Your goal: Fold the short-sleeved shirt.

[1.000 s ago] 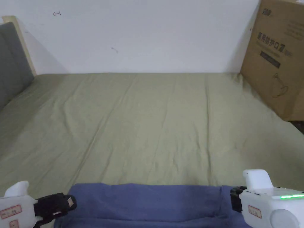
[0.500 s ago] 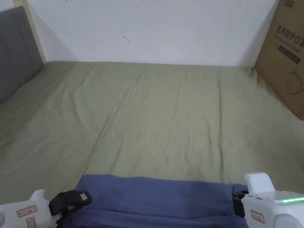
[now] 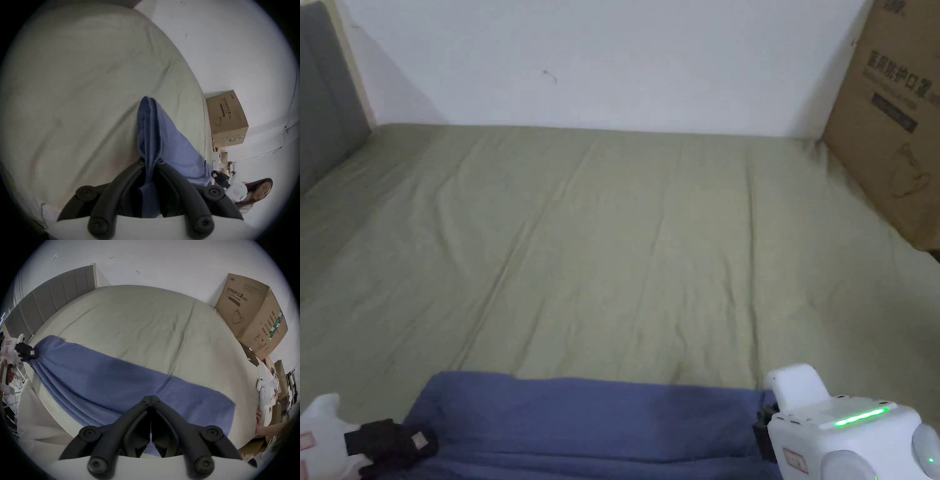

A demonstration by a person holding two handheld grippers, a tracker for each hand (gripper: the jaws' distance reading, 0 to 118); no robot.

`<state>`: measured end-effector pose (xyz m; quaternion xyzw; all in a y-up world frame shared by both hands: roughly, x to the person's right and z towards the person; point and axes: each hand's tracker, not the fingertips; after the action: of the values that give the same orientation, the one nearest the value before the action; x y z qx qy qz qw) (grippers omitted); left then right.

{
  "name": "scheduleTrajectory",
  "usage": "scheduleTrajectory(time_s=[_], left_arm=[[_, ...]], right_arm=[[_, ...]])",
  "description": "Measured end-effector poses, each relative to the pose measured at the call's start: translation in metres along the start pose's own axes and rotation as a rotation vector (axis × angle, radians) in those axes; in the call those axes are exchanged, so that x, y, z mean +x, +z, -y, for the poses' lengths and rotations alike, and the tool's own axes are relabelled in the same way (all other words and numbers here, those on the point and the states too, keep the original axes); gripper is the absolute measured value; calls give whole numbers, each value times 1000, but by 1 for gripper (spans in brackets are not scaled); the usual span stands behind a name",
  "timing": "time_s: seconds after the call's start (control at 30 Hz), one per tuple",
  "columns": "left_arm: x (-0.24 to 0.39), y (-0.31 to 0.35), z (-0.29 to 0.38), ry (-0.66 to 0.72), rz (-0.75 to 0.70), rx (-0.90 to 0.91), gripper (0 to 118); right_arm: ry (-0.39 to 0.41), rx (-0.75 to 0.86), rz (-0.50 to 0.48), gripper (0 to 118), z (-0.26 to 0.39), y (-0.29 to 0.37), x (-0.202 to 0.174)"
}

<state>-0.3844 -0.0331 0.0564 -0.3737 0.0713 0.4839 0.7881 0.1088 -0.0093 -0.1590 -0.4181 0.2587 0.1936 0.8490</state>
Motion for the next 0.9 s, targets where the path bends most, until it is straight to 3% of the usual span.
scheduleTrajectory(time_s=[0.23,0.33,0.53,0.63,0.77,0.83,0.87,0.9], left_arm=[[-38,49,-36,-3,-167,119,6],[1,61,-22,-9,-182,124,6],[83,46,-18,-289,-245,161,6],[151,30,1,-425,-123,165,6],[199,-19,28,-566,42,40,7],[217,-55,59,-686,89,-52,15],[221,-74,71,-699,82,-104,38],[223,-94,84,-721,57,-186,47]], right_arm=[[-56,-15,1,0,5,5,11],[-106,-22,-7,0,11,6,20],[-217,-29,-20,0,22,8,39],[-246,-27,-6,0,26,13,45],[-282,-21,-8,0,32,16,58],[-303,-18,-2,0,36,18,63],[-313,-18,-2,0,39,19,65],[-330,-21,-4,0,41,19,68]])
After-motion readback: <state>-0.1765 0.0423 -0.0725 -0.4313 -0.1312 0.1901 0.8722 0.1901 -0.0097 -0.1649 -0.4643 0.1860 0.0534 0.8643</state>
